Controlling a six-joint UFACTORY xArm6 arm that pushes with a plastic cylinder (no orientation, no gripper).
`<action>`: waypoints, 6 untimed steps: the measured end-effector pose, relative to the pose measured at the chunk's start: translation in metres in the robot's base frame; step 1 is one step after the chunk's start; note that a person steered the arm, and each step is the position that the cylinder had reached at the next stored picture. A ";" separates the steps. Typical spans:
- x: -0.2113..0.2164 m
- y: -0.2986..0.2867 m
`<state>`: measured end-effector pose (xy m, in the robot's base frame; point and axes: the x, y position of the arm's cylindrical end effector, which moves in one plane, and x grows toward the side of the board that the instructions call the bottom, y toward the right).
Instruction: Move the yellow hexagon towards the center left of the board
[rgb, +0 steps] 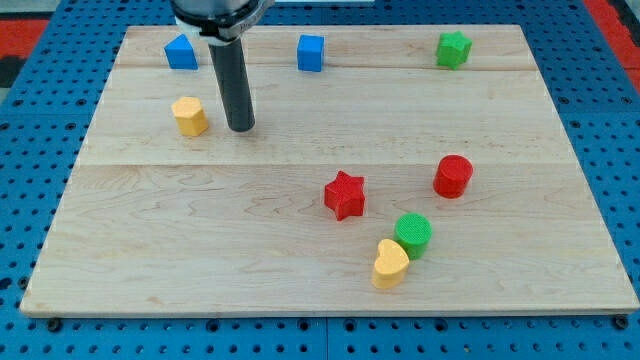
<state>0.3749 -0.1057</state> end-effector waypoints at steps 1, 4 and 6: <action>0.001 -0.026; 0.025 -0.063; -0.006 -0.073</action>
